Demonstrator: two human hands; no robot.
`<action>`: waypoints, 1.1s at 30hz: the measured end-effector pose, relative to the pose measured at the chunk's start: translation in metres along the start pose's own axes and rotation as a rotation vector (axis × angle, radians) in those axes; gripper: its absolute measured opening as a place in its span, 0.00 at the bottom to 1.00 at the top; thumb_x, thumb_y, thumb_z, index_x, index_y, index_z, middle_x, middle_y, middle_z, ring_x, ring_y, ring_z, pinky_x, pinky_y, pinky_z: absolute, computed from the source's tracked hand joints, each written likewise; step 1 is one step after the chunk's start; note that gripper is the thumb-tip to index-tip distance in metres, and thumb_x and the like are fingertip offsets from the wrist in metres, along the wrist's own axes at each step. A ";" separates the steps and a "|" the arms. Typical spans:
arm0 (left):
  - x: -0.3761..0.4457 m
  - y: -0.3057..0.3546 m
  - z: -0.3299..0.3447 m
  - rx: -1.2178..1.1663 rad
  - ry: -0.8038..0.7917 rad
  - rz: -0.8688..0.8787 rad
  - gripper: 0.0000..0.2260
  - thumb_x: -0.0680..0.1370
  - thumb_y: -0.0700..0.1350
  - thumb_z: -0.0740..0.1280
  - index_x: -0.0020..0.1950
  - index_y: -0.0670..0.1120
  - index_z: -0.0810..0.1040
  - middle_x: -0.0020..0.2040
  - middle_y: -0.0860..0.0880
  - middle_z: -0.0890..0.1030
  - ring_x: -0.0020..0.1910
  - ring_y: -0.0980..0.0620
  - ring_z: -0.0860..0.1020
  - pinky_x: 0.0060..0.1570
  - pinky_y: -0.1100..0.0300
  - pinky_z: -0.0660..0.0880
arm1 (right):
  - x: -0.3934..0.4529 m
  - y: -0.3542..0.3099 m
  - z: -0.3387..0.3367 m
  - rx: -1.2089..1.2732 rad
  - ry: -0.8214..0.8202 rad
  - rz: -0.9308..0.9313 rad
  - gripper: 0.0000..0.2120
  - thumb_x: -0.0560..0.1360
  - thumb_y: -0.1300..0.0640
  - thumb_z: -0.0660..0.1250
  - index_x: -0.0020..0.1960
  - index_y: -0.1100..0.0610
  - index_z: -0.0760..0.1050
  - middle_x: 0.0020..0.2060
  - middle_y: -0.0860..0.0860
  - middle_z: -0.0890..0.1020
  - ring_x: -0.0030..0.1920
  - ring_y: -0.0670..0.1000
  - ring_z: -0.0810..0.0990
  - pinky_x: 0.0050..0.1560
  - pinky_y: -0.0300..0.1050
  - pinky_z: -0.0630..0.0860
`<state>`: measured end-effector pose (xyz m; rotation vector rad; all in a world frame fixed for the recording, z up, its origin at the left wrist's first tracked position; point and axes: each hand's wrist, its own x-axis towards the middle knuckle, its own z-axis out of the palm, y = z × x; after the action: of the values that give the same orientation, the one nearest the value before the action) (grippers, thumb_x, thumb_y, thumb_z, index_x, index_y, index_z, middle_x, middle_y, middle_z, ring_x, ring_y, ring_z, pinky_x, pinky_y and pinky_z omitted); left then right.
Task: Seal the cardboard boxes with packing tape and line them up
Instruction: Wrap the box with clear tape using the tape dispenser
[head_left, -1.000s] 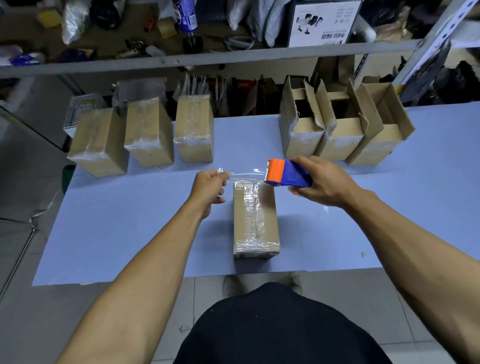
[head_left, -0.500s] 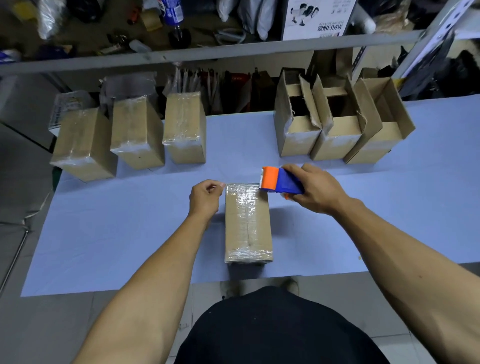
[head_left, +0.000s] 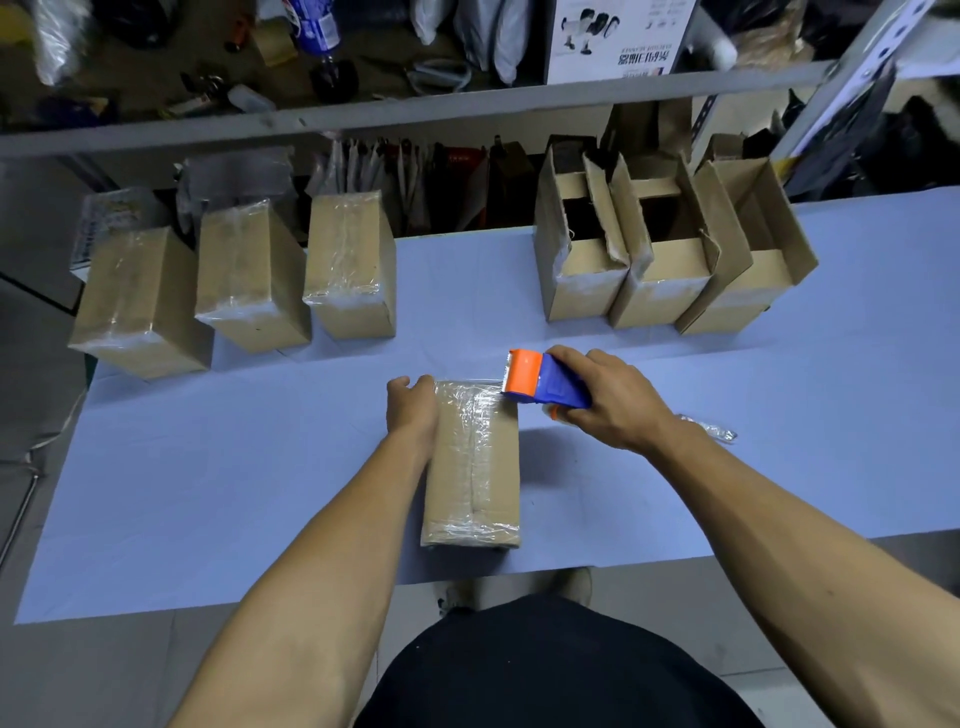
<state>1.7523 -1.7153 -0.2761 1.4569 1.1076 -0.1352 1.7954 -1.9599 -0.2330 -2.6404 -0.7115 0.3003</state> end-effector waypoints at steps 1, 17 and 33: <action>0.000 0.002 0.000 0.041 0.004 0.001 0.29 0.73 0.51 0.61 0.71 0.39 0.67 0.67 0.35 0.73 0.47 0.41 0.78 0.46 0.51 0.75 | 0.000 0.000 0.000 0.004 0.003 0.005 0.30 0.73 0.46 0.72 0.71 0.49 0.66 0.47 0.54 0.76 0.48 0.59 0.75 0.46 0.50 0.72; -0.051 -0.033 0.005 1.353 -0.197 0.952 0.49 0.69 0.75 0.42 0.79 0.43 0.37 0.76 0.49 0.31 0.76 0.52 0.31 0.74 0.51 0.31 | -0.003 -0.003 0.009 -0.021 -0.047 0.051 0.20 0.73 0.45 0.69 0.51 0.52 0.61 0.45 0.52 0.76 0.38 0.58 0.73 0.35 0.48 0.66; -0.055 -0.026 -0.001 1.366 -0.204 0.947 0.44 0.70 0.68 0.48 0.80 0.48 0.39 0.77 0.53 0.33 0.78 0.54 0.35 0.74 0.53 0.31 | -0.032 0.054 -0.014 0.023 -0.145 0.027 0.25 0.73 0.43 0.69 0.65 0.51 0.66 0.50 0.52 0.77 0.47 0.57 0.77 0.43 0.47 0.69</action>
<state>1.7051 -1.7486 -0.2579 2.9279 -0.1022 -0.3891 1.7956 -2.0241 -0.2401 -2.6277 -0.7142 0.5092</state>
